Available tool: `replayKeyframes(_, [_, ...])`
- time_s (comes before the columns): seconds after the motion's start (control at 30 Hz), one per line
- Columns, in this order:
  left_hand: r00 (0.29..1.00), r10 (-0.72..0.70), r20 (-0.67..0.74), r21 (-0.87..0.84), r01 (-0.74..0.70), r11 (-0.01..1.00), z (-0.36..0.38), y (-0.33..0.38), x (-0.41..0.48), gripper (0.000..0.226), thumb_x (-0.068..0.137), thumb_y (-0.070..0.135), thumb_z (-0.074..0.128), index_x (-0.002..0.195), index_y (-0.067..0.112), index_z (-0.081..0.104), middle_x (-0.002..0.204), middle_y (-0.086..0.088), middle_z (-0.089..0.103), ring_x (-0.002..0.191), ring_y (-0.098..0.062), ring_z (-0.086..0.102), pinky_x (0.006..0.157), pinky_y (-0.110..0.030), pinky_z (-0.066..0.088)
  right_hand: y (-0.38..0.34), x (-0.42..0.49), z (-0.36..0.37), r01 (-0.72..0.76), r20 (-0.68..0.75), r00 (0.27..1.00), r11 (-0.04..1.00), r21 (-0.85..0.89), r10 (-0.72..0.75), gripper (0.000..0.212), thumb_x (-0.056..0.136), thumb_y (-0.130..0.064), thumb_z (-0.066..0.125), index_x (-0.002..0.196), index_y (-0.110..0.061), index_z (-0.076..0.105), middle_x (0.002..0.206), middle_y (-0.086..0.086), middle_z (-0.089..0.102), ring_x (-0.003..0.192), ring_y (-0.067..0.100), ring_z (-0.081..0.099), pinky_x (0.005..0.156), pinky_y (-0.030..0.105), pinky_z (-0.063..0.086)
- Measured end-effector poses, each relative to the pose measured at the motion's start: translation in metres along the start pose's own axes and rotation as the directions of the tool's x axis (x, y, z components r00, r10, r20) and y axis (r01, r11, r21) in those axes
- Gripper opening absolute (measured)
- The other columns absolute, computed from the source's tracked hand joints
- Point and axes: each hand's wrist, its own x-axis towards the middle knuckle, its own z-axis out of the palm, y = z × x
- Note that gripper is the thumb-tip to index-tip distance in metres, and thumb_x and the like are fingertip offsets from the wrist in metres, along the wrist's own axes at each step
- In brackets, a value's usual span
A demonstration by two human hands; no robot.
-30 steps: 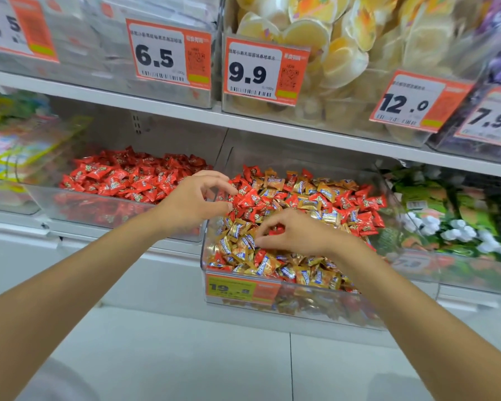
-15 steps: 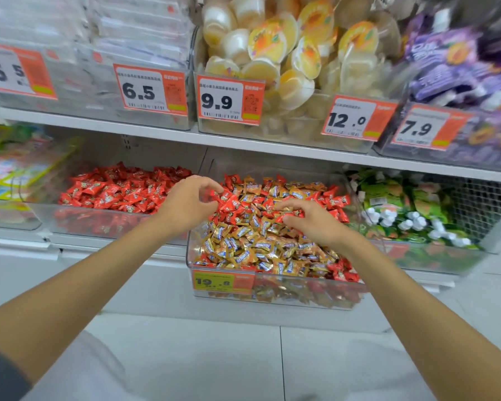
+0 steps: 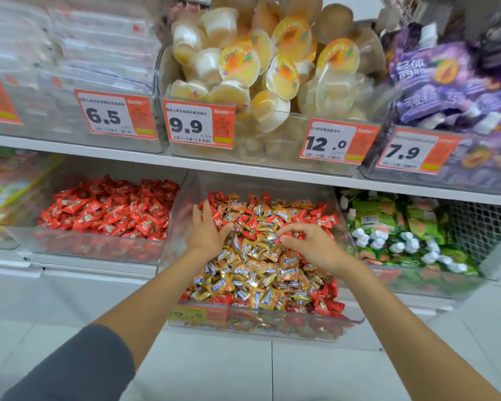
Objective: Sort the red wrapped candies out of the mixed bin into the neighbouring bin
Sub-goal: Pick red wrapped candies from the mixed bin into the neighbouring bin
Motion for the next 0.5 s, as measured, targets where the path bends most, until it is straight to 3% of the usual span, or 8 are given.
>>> replayKeyframes(0.1, [0.999, -0.031, 0.035, 0.12, 0.027, 0.992, 0.003, 0.004, 0.008, 0.074, 0.092, 0.058, 0.047, 0.152, 0.026, 0.016, 0.155, -0.022, 0.009, 0.134, -0.045, 0.031, 0.106, -0.048, 0.035, 0.006, 0.012, 0.002, -0.009, 0.016, 1.0, 1.0, 0.018, 0.009, 0.015, 0.097, -0.026, 0.058, 0.106, -0.025, 0.069, 0.115, -0.016, 0.059, 0.101, -0.009, 0.052, 0.084, 0.013, 0.036])
replayKeyframes(0.2, [0.995, 0.047, 0.087, 0.061, -0.052, 0.997, 0.003, -0.004, 0.009, 0.05, 0.092, 0.052, 0.05, 0.133, 0.024, 0.041, 0.132, -0.02, 0.035, 0.107, -0.037, 0.05, 0.096, -0.042, 0.045, 0.008, 0.019, 0.004, -0.03, 0.03, 0.999, 0.999, 0.024, 0.029, 0.016, 0.097, -0.026, 0.058, 0.108, -0.024, 0.07, 0.119, -0.013, 0.059, 0.108, 0.001, 0.052, 0.095, 0.023, 0.034])
replayKeyframes(0.27, [0.991, 0.109, 0.074, -0.011, -0.109, 0.994, -0.002, -0.006, 0.008, 0.034, 0.093, 0.044, 0.055, 0.117, 0.022, 0.047, 0.123, -0.016, 0.041, 0.098, -0.031, 0.053, 0.089, -0.036, 0.047, 0.007, 0.022, 0.005, -0.039, 0.031, 0.999, 0.998, 0.04, 0.038, 0.016, 0.097, -0.027, 0.058, 0.107, -0.025, 0.07, 0.114, -0.009, 0.064, 0.093, 0.0, 0.056, 0.085, 0.022, 0.039])
replayKeyframes(0.37, [0.981, 0.175, -0.08, -0.096, -0.182, 0.979, -0.012, -0.002, 0.003, 0.023, 0.091, 0.036, 0.062, 0.101, 0.02, 0.048, 0.108, -0.01, 0.052, 0.09, -0.025, 0.055, 0.075, -0.033, 0.044, 0.006, 0.025, 0.004, -0.037, 0.016, 0.999, 0.998, 0.058, 0.036, 0.014, 0.096, -0.027, 0.058, 0.103, -0.028, 0.071, 0.096, 0.014, 0.07, 0.065, 0.012, 0.054, 0.064, 0.024, 0.044])
replayKeyframes(0.43, [0.979, 0.163, -0.122, -0.23, -0.188, 0.955, -0.021, 0.004, -0.003, 0.022, 0.091, 0.028, 0.063, 0.099, 0.014, 0.049, 0.09, -0.006, 0.057, 0.073, -0.019, 0.055, 0.06, -0.028, 0.042, 0.004, 0.025, 0.002, -0.046, 0.007, 0.999, 0.995, 0.09, 0.045, 0.013, 0.096, -0.024, 0.059, 0.102, -0.026, 0.071, 0.091, 0.01, 0.071, 0.061, 0.012, 0.057, 0.06, 0.026, 0.047])
replayKeyframes(0.5, [0.992, 0.108, -0.068, -0.487, -0.128, 0.864, -0.031, 0.01, -0.011, 0.019, 0.092, 0.019, 0.063, 0.102, 0.009, 0.051, 0.086, -0.007, 0.058, 0.063, -0.017, 0.057, 0.052, -0.024, 0.05, 0.003, 0.025, 0.002, -0.057, 0.006, 0.998, 0.988, 0.145, 0.056, 0.013, 0.096, -0.022, 0.06, 0.103, -0.023, 0.07, 0.09, 0.002, 0.07, 0.067, 0.014, 0.065, 0.061, 0.03, 0.05])
